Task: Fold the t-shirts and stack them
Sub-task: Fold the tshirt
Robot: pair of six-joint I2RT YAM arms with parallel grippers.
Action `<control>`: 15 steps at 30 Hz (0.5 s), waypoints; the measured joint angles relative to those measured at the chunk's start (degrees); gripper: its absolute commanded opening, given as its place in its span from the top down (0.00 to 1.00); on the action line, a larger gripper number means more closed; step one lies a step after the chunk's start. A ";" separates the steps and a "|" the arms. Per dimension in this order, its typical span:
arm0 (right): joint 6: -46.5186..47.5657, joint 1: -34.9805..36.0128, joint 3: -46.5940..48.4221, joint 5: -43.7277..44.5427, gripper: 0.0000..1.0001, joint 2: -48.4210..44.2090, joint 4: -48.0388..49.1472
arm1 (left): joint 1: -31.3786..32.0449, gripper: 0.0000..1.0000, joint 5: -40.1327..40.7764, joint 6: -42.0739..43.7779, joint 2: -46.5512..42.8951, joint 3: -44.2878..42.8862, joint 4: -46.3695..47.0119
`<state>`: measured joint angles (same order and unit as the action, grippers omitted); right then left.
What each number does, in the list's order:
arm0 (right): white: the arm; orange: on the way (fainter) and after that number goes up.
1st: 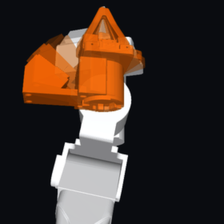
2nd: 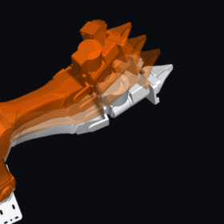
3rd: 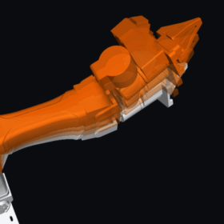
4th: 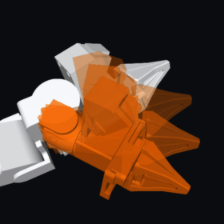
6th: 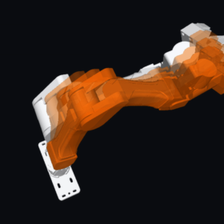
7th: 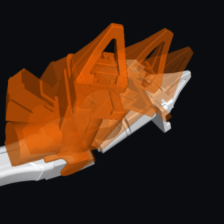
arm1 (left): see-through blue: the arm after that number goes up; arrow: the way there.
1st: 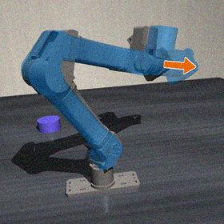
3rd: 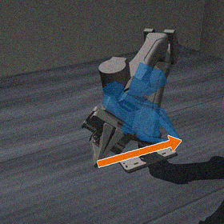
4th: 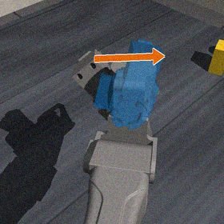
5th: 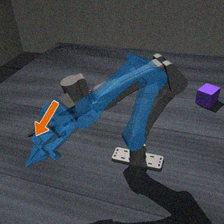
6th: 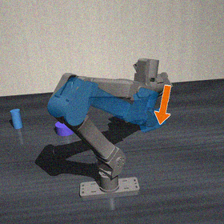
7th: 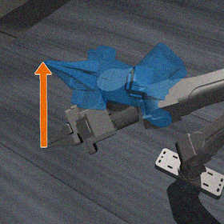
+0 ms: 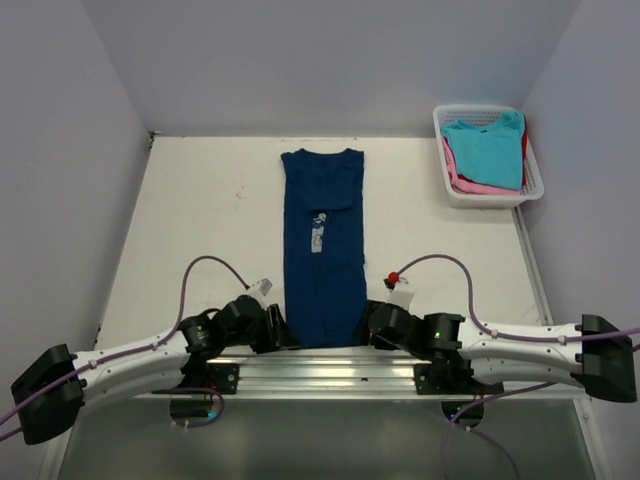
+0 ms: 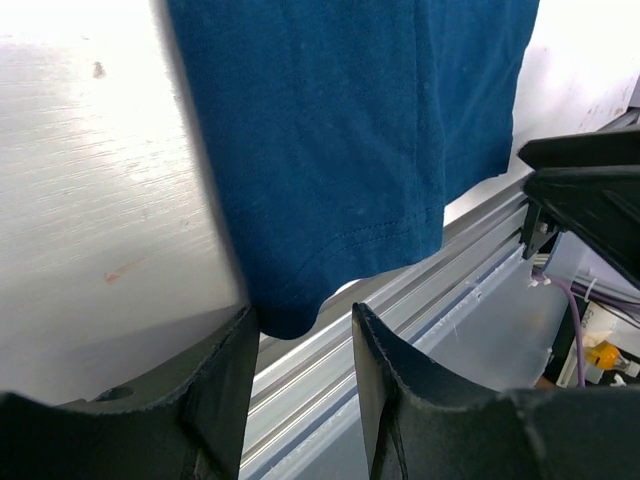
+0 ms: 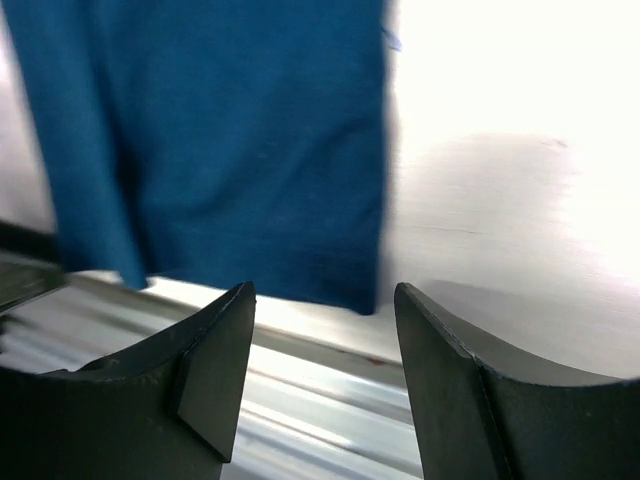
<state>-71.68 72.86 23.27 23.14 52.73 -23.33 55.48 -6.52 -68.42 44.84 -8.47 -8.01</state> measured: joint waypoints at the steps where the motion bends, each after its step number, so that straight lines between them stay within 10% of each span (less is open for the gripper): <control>1: -0.61 0.00 -0.33 0.15 0.39 0.85 -0.31 | 0.00 0.53 -0.26 -0.02 0.59 0.04 0.68; 9: -5.49 0.00 -2.49 2.34 0.50 3.39 0.35 | -0.02 0.59 -1.31 -0.20 3.39 1.09 5.77; 15: -7.41 0.00 -5.53 3.06 0.79 4.02 6.75 | -0.07 0.91 -1.14 -1.25 4.59 2.82 8.39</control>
<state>-79.09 72.86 17.74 26.20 56.75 -16.58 55.42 -7.66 -69.67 49.43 -5.65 0.38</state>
